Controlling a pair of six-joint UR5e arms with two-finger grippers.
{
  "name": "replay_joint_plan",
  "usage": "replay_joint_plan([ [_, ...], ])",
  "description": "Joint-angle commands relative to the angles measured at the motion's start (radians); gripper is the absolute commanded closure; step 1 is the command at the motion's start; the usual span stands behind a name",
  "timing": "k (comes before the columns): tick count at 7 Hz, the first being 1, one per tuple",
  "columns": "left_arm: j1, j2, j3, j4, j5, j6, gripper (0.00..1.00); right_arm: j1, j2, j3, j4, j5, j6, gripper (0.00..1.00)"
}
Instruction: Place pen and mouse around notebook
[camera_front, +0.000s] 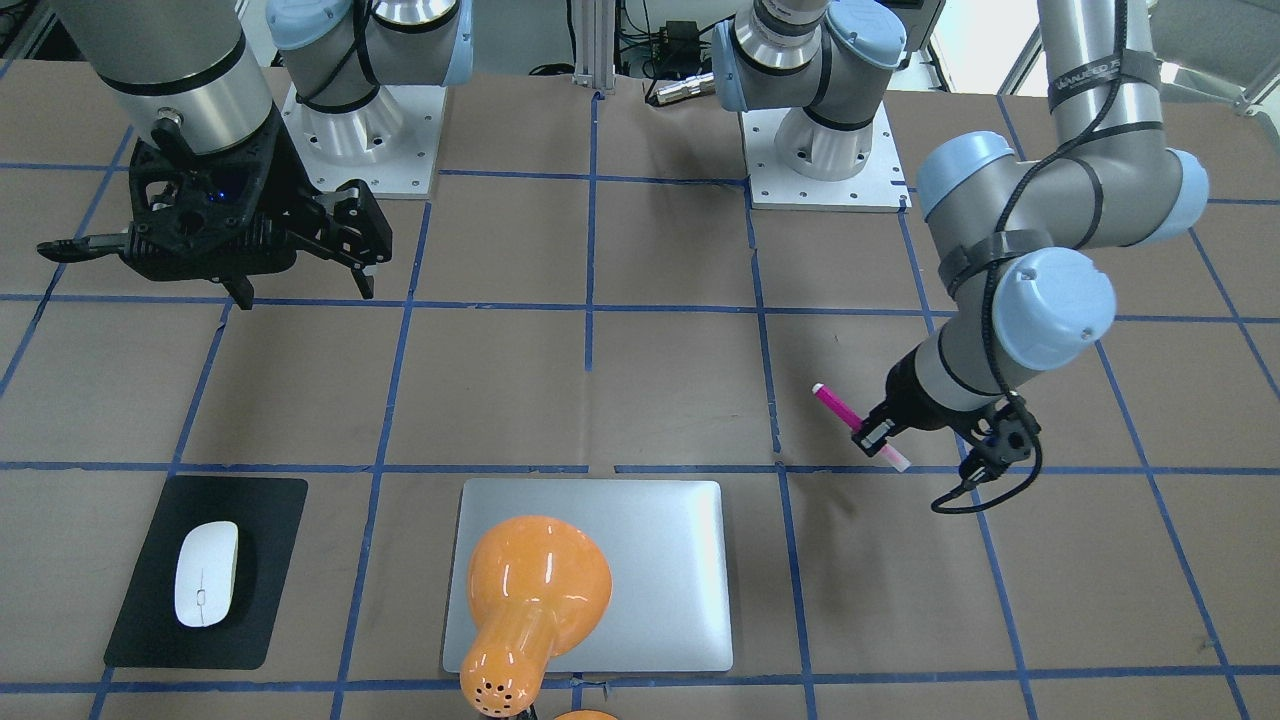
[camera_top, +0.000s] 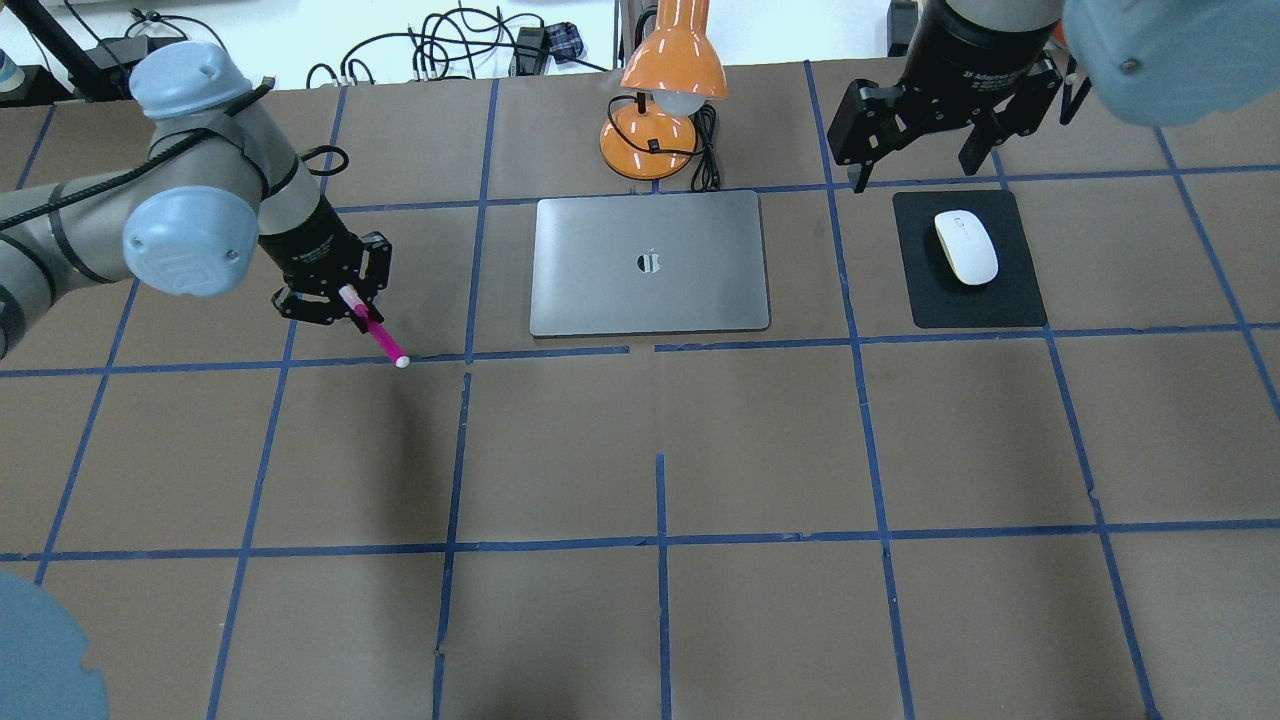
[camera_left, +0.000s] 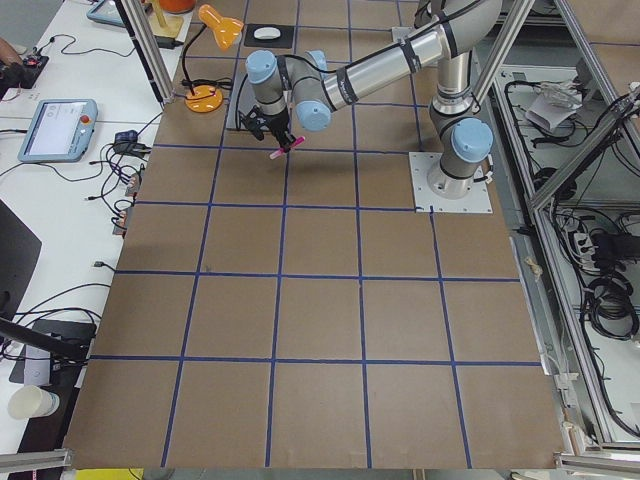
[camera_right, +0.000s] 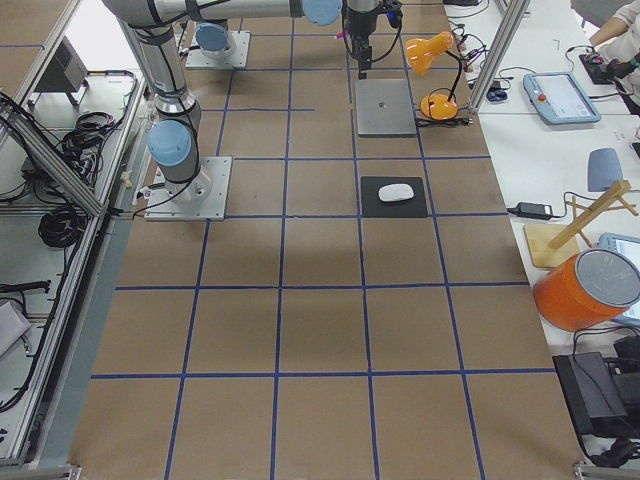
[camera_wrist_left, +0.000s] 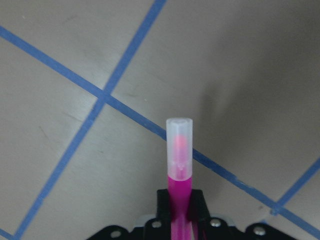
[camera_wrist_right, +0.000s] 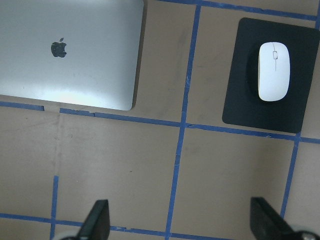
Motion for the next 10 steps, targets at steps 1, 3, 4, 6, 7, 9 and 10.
replay_joint_plan([
  [1,-0.129,-0.031,0.007,0.016,-0.033,-0.273,1.00,-0.023,0.005,0.002,-0.006,0.000,0.002,0.00],
  [3,-0.214,-0.049,0.013,0.058,-0.126,-0.482,1.00,-0.068,0.002,0.007,0.000,0.017,0.002,0.00],
  [4,-0.254,-0.072,0.005,0.123,-0.131,-0.583,1.00,-0.060,-0.013,0.016,0.008,0.017,0.017,0.00],
  [6,-0.324,-0.103,0.013,0.137,-0.122,-0.767,1.00,-0.056,-0.005,0.029,-0.005,0.020,0.052,0.00],
  [7,-0.367,-0.107,0.013,0.142,-0.120,-0.844,1.00,-0.056,-0.005,0.033,-0.003,0.011,0.051,0.00],
  [9,-0.412,-0.124,0.004,0.142,-0.120,-0.956,1.00,-0.056,-0.010,0.035,-0.009,0.007,0.049,0.00],
  [10,-0.427,-0.137,0.011,0.142,-0.120,-1.006,1.00,-0.056,-0.010,0.036,-0.009,0.004,0.049,0.00],
])
